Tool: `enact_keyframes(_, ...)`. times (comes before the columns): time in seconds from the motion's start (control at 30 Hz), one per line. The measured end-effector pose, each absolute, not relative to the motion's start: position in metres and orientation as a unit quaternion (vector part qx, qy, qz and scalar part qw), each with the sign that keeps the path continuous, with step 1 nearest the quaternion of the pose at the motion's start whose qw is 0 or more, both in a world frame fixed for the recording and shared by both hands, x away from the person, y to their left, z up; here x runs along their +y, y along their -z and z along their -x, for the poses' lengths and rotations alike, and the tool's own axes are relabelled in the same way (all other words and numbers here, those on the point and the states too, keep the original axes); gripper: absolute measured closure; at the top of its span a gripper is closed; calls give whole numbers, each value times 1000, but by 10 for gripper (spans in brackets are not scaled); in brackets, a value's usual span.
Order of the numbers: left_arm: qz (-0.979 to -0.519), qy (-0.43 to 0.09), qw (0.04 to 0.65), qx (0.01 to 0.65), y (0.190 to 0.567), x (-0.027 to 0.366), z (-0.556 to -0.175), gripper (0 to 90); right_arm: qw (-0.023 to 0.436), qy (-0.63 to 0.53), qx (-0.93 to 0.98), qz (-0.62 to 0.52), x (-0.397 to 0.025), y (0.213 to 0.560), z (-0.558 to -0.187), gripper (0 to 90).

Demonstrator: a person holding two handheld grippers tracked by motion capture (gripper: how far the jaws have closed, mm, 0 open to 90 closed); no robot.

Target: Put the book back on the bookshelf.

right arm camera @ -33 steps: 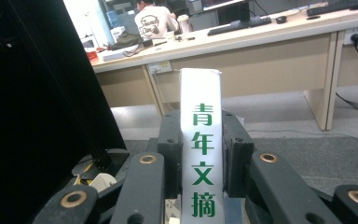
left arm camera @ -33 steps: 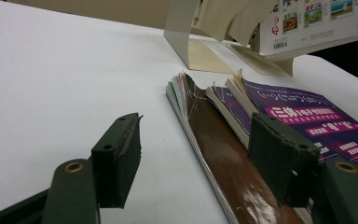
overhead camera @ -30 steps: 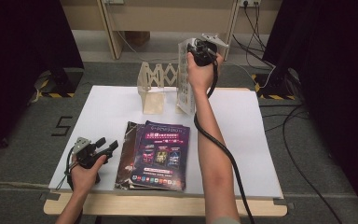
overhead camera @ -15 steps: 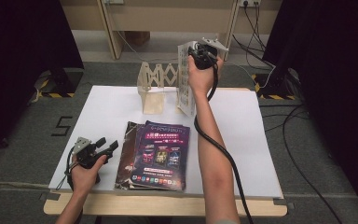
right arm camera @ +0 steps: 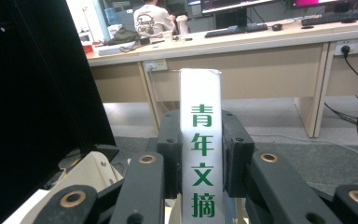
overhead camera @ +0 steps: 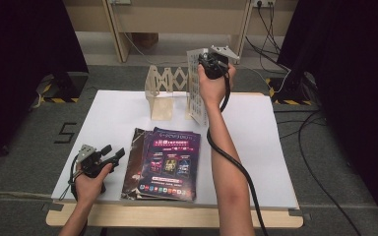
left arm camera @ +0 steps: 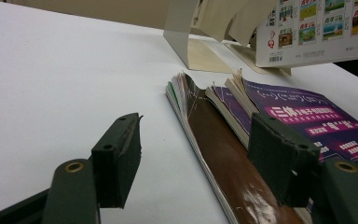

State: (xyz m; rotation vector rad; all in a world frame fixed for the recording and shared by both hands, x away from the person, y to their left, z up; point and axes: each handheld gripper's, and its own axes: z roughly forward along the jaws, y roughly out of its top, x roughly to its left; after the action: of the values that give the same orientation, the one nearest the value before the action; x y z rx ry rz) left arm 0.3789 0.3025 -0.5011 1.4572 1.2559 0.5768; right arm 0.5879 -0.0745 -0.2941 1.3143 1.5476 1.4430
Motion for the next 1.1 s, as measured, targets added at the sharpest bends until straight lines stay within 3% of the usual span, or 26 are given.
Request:
enact_keyframes(0.33, -614, -244, 536, 526, 501, 302, -379, 342, 323, -551, 588, -495, -80, 307, -581, 741)
enact_keyframes(0.67, -612, -243, 537, 527, 501, 303, -379, 341, 315, -550, 587, -503, -85, 296, -586, 742)
enact_keyframes(1.1, -612, -243, 539, 525, 501, 303, -378, 341, 339, -565, 568, -493, -78, 289, -591, 742)
